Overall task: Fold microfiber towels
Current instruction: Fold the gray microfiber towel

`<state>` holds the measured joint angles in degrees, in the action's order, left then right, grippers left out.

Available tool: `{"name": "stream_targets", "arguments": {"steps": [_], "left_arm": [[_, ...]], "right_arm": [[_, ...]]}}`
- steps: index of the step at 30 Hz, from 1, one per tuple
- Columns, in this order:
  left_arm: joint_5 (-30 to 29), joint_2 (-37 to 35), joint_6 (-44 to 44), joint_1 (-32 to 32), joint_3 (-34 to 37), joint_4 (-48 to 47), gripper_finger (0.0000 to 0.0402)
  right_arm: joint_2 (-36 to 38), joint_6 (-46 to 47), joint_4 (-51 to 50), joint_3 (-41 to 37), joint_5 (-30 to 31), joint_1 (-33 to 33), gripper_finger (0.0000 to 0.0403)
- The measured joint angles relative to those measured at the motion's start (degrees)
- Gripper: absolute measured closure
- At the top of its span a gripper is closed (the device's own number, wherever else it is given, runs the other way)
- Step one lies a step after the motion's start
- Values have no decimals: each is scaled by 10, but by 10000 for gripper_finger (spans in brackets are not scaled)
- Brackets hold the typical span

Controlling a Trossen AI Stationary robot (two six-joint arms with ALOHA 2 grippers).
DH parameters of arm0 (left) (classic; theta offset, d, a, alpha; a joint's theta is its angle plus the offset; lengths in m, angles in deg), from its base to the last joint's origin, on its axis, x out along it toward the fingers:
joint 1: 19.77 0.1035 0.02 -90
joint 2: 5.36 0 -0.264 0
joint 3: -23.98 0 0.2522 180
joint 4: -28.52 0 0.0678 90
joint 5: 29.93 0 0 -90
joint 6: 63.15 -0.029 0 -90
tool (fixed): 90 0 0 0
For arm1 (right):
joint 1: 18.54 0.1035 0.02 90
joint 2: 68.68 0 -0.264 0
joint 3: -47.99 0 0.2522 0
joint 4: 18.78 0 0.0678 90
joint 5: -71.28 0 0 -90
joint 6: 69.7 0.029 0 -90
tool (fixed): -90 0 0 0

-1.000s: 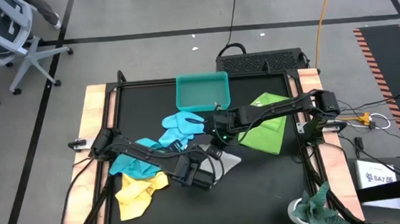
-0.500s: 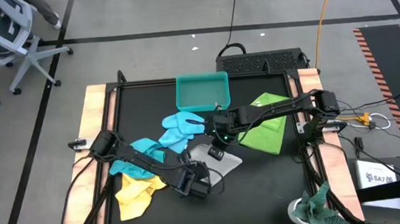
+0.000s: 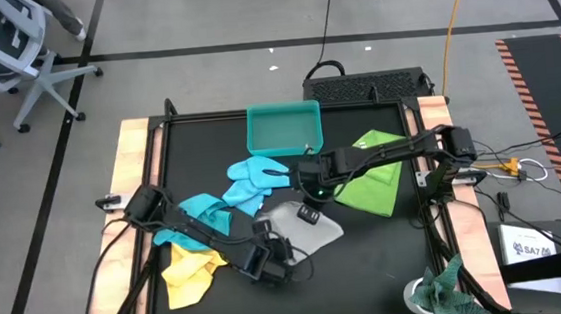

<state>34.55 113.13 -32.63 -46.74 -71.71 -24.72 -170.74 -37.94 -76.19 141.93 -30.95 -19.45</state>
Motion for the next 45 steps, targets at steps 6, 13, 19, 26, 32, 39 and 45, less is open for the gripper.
{"name": "stream_targets", "arguments": {"steps": [6, 13, 19, 26, 32, 39, 45], "left_arm": [[-13, 0, 19, -4, 1, 3, 401], [-75, 1, 39, 6, 4, 48, 401], [-76, 4, 15, 31, 43, 158, 401], [-92, 4, 37, 37, 20, 57, 401], [-101, -21, 93, 6, -21, -61, 401], [-99, -52, 330, -53, -21, -290, 401], [-88, -64, 441, -89, -21, -331, 401]], "right_arm": [[5, 5, 11, 0, -3, -10, 403], [13, 14, 62, 0, -29, -9, 403], [13, 31, 98, 0, -29, -9, 403], [13, 18, 79, 0, -29, -12, 403], [13, 7, 61, 0, -29, -24, 403], [13, 22, 58, 0, -29, -23, 403], [13, 56, 108, 0, -29, -7, 403]]}}
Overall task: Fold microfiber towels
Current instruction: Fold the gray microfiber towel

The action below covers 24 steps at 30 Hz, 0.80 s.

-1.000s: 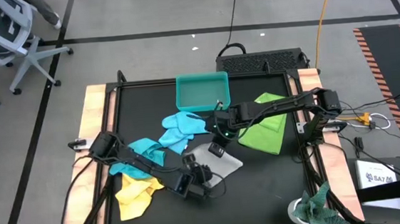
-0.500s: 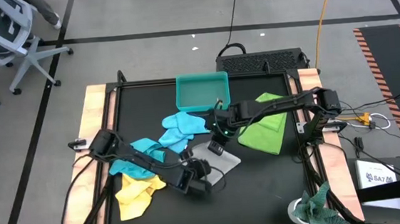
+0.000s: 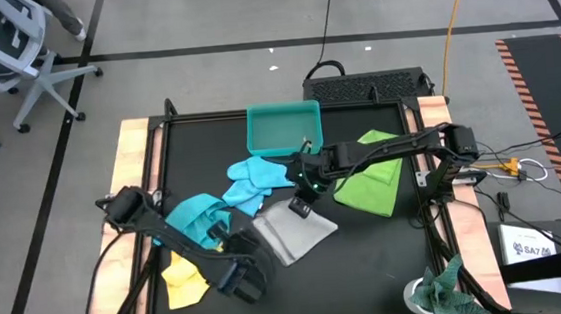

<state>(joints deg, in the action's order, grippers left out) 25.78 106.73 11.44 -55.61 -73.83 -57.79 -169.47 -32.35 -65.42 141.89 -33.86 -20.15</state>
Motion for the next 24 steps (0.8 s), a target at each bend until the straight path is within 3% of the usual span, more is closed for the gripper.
{"name": "stream_targets", "arguments": {"steps": [5, 11, 24], "left_arm": [[1, 36, -5, -13, 0, 70, 401], [19, 42, 24, -21, 0, 49, 401], [43, 33, 55, -41, 0, 20, 401]], "right_arm": [[0, 24, 74, 0, 1, 17, 403], [-12, 48, 138, 0, 52, 46, 403], [-157, 92, 351, 0, 45, 81, 403]]}}
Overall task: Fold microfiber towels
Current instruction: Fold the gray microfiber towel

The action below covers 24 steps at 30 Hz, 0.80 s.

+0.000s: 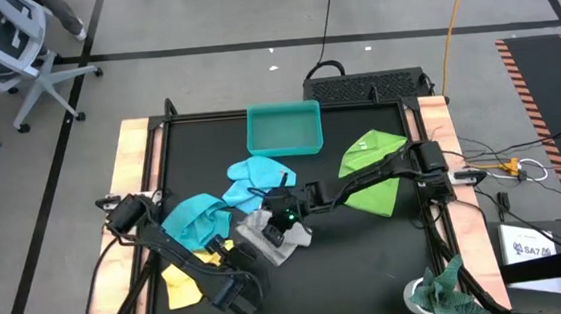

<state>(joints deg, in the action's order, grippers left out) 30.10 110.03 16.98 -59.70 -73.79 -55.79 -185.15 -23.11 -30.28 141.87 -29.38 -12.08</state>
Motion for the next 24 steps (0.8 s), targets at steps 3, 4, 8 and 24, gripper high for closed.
{"name": "stream_targets", "arguments": {"steps": [3, 4, 8, 24], "left_arm": [[1, 0, 12, -9, 0, 1, 401], [3, 0, 13, -11, 0, 1, 401], [15, 0, 17, -14, 0, 0, 401], [16, 0, 15, -13, 0, -2, 401]], "right_arm": [[-14, 7, 52, 0, -1, -1, 403], [-16, 7, 60, 0, -3, -3, 403], [-15, -2, 68, 0, -16, -12, 401], [-11, -69, 175, 0, -55, -19, 250]]}}
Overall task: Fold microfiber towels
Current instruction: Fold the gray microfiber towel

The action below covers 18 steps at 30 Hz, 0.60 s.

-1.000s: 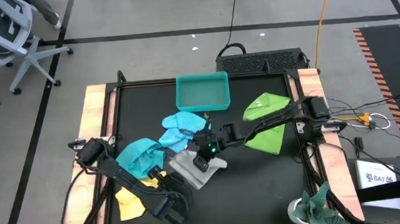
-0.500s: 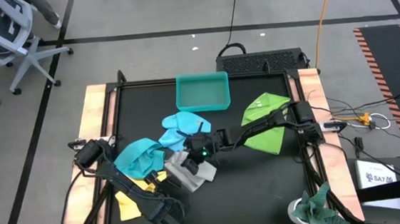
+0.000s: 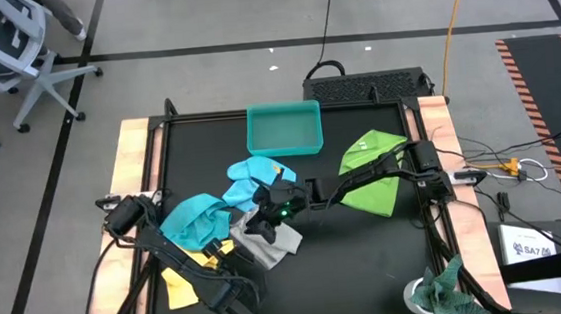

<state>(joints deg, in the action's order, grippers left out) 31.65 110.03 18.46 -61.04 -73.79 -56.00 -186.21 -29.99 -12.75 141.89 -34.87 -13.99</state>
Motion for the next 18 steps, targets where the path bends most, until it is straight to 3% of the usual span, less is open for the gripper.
{"name": "stream_targets", "arguments": {"steps": [4, 9, 13, 18], "left_arm": [[0, 0, 1, 0, 0, 0, 401], [0, 0, -9, 0, 0, -1, 401], [1, 0, -22, 4, 0, -2, 401], [1, 0, -38, 12, 0, -2, 401]], "right_arm": [[31, -38, -58, 0, -59, 0, 250], [82, -158, -246, 0, -76, 21, 272], [113, -240, -379, 0, -18, 48, 282], [118, -341, -475, 0, 58, 86, 284]]}}
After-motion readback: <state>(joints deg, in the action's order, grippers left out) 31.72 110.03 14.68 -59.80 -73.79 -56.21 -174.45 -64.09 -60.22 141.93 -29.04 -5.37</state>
